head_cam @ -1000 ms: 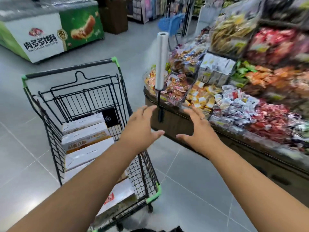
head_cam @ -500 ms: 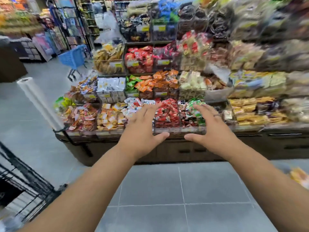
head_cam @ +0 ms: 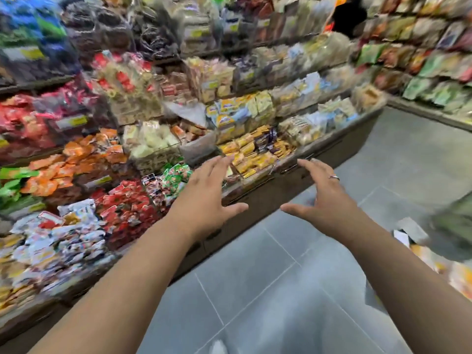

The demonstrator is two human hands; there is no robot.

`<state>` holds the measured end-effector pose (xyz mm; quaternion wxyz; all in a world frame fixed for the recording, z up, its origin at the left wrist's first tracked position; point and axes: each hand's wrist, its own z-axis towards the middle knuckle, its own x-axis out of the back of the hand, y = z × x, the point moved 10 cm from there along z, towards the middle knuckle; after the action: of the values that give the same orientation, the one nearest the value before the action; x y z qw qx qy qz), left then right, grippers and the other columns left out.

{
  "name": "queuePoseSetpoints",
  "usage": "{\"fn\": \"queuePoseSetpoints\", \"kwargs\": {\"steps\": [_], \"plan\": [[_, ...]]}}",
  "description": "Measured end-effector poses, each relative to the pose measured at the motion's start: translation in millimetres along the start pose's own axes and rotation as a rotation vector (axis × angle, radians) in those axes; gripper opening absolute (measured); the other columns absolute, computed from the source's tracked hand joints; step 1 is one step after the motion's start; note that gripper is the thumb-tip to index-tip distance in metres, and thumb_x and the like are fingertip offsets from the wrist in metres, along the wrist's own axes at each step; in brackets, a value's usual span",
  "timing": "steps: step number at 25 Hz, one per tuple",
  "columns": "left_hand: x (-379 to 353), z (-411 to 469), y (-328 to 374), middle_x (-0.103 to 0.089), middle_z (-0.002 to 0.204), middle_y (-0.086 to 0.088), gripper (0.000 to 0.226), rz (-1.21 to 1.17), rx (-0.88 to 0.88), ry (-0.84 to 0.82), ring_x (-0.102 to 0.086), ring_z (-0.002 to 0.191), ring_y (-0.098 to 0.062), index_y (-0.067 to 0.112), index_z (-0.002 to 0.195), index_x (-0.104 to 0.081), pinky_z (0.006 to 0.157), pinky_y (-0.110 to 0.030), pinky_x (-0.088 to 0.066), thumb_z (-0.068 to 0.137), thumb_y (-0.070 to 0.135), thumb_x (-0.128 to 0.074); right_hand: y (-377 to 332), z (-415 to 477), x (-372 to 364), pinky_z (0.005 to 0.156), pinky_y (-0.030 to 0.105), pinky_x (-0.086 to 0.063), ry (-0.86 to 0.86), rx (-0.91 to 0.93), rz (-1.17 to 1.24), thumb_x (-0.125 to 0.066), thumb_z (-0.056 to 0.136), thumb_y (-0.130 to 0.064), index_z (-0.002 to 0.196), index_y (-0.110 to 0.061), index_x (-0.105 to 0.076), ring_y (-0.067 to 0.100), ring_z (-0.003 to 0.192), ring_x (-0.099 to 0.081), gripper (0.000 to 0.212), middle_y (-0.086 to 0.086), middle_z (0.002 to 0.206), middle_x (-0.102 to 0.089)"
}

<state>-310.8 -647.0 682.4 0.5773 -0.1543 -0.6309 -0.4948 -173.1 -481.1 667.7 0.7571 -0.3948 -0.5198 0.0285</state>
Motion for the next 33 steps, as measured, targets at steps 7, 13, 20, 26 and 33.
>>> {"fn": "queuePoseSetpoints", "kwargs": {"steps": [7,13,20,26,33], "plan": [[-49.9,141.0,42.9,-0.012,0.160,0.002,0.103,-0.047,-0.277,-0.165,-0.013,0.147,-0.020,0.036,0.152,-0.006,0.120,-0.041,-0.017,0.076,0.056,-0.072,77.7,43.4,57.7,0.108,0.021,-0.017,0.267,-0.213,-0.061,-0.084,0.067,-0.039,0.146,-0.030,-0.032,0.014,0.144,-0.019,0.095,0.004,0.156,-0.022],[-109.7,224.4,99.9,-0.017,0.158,0.002,0.103,-0.064,-0.465,-0.271,-0.018,0.145,-0.020,0.038,0.151,-0.007,0.118,-0.042,-0.022,0.074,0.058,-0.072,160.0,34.9,107.8,0.107,0.024,-0.024,0.434,-0.429,-0.074,-0.085,0.068,-0.039,0.145,-0.036,-0.030,0.013,0.142,-0.024,0.095,-0.003,0.157,-0.022],[-203.4,308.3,216.2,-0.017,0.158,0.001,0.104,-0.124,-0.614,-0.385,-0.016,0.146,-0.019,0.035,0.152,-0.009,0.119,-0.036,-0.019,0.074,0.054,-0.075,285.5,39.4,171.3,0.104,0.019,-0.020,0.528,-0.600,-0.100,-0.086,0.065,-0.036,0.146,-0.031,-0.032,0.015,0.142,-0.024,0.097,0.003,0.155,-0.024],[-272.6,370.8,345.6,-0.022,0.155,-0.002,0.102,-0.163,-0.739,-0.416,-0.020,0.144,-0.020,0.030,0.153,-0.011,0.118,-0.034,-0.020,0.075,0.050,-0.075,391.2,35.1,258.5,0.105,0.016,-0.015,0.613,-0.694,-0.119,-0.086,0.067,-0.036,0.147,-0.028,-0.030,0.012,0.141,-0.023,0.098,0.000,0.155,-0.024],[-365.9,429.0,468.9,-0.025,0.154,-0.004,0.102,-0.138,-0.893,-0.525,-0.025,0.142,-0.024,0.031,0.153,-0.013,0.117,-0.039,-0.023,0.073,0.054,-0.073,495.2,15.4,308.9,0.110,0.028,-0.021,0.665,-0.891,-0.114,-0.083,0.067,-0.046,0.148,-0.037,-0.024,0.015,0.144,-0.019,0.101,-0.003,0.158,-0.017]]}}
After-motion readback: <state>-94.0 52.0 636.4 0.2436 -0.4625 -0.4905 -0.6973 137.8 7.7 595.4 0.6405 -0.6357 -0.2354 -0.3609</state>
